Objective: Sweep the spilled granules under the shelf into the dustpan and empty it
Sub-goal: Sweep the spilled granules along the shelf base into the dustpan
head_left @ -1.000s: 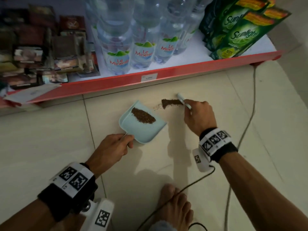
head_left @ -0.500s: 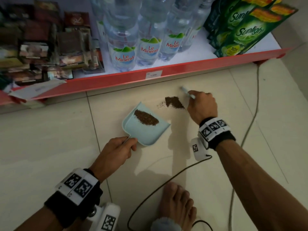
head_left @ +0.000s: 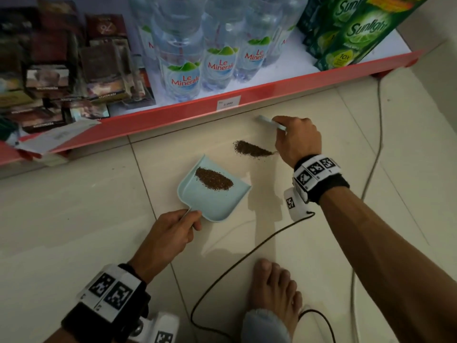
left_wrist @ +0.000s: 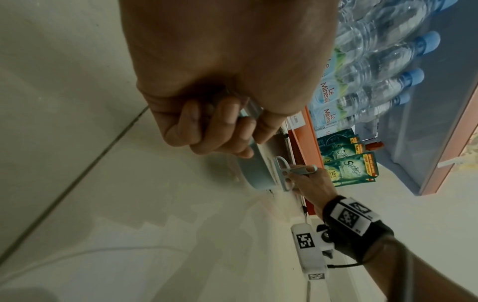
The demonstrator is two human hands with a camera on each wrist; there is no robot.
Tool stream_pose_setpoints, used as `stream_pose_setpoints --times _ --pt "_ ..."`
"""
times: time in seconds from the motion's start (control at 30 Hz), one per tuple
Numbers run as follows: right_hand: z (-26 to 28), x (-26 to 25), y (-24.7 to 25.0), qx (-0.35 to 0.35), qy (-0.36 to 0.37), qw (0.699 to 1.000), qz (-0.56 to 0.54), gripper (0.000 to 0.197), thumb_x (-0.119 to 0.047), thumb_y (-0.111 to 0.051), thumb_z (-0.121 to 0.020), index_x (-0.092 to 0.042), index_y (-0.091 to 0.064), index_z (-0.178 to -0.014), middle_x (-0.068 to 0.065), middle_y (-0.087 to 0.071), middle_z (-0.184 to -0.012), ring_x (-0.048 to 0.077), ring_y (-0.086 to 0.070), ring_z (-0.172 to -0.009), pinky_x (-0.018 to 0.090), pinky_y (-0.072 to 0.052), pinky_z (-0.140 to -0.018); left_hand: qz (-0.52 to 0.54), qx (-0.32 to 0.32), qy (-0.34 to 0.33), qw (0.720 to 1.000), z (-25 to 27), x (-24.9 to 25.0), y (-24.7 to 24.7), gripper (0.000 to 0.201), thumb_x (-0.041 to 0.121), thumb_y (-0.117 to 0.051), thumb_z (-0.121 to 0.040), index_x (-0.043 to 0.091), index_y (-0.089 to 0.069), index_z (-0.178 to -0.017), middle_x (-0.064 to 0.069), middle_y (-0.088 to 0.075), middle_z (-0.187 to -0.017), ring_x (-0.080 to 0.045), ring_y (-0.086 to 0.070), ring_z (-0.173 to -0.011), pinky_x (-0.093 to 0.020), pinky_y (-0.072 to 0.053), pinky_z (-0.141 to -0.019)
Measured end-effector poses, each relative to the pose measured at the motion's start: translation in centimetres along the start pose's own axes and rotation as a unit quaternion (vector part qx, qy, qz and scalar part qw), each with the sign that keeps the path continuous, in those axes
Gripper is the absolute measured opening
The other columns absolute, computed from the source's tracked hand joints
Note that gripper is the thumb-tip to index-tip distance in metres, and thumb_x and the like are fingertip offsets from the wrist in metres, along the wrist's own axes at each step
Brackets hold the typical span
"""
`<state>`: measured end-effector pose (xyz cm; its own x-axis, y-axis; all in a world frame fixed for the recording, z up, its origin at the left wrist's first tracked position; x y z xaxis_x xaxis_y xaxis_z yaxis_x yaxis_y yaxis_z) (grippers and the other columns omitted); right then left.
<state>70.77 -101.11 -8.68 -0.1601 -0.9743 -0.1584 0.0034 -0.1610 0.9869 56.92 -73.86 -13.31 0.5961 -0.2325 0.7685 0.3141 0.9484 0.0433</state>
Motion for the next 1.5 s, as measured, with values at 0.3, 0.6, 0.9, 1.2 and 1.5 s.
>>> stream_pose_setpoints --times 0.3,0.6,0.9,1.2,1.5 --pt "2.7 -2.7 1.2 -0.041 0.165 0.984 -0.06 0.022 -0.009 -0.056 -0.087 -0.016 -0.075 -0.096 0.013 -0.073 -0.08 0.035 -0.065 -0.07 0.036 -0.055 -0.065 0.007 0.007 0.006 1.0 1.2 -0.9 0.0 0.039 0.034 -0.052 -0.097 0.011 -0.059 -0.067 0.006 -0.038 -0.047 -0.006 -0.03 -0.037 -0.014 -0.025 -0.038" --pt "-0.5 -8.0 0.8 -0.078 0.263 0.961 -0.022 0.031 -0.017 -0.053 -0.095 -0.029 -0.07 -0.119 0.002 -0.072 -0.112 0.026 -0.067 -0.1 0.038 -0.055 -0.084 0.001 0.004 0.021 1.0 1.0 -0.6 -0.4 0.037 0.032 -0.053 -0.097 0.008 -0.059 -0.068 0.006 -0.039 -0.044 -0.005 -0.031 -0.035 -0.014 -0.025 -0.036" --pt "0.9 -0.2 2.1 -0.156 0.266 0.951 0.006 0.029 -0.015 -0.065 -0.089 -0.028 -0.073 -0.114 -0.003 -0.07 -0.121 0.022 -0.051 -0.13 0.045 -0.051 -0.095 0.026 0.028 0.022 0.999 0.9 -0.4 0.7 0.036 0.03 -0.053 -0.097 0.009 -0.058 -0.069 0.006 -0.036 -0.045 -0.006 -0.029 -0.037 -0.015 -0.023 -0.036" --pt "1.4 7.1 5.0 0.042 0.04 0.997 0.047 0.022 -0.026 -0.054 -0.093 -0.019 -0.074 -0.099 0.014 -0.068 -0.086 0.039 -0.061 -0.072 0.043 -0.054 -0.062 0.011 -0.004 0.007 1.0 0.0 0.1 -0.1 0.037 0.034 -0.052 -0.096 0.011 -0.06 -0.069 0.005 -0.037 -0.047 -0.008 -0.028 -0.039 -0.016 -0.022 -0.036" --pt "4.9 1.5 0.0 -0.015 0.026 0.999 0.016 0.03 -0.03 -0.051 -0.096 -0.008 -0.07 -0.088 0.003 -0.051 -0.07 0.025 -0.049 -0.057 0.028 -0.038 -0.054 0.008 -0.016 -0.001 1.0 -0.5 1.2 -0.7 0.036 0.034 -0.051 -0.096 0.011 -0.059 -0.07 0.004 -0.034 -0.048 -0.01 -0.026 -0.04 -0.018 -0.021 -0.037"
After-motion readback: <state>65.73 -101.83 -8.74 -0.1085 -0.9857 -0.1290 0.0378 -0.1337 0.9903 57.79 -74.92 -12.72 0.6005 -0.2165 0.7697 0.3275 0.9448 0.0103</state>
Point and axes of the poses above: each hand's wrist, its own z-axis away from the middle knuckle, its own y-axis out of the back of the hand, x = y × z, the point moved 2 cm from there along -z, towards the middle knuckle
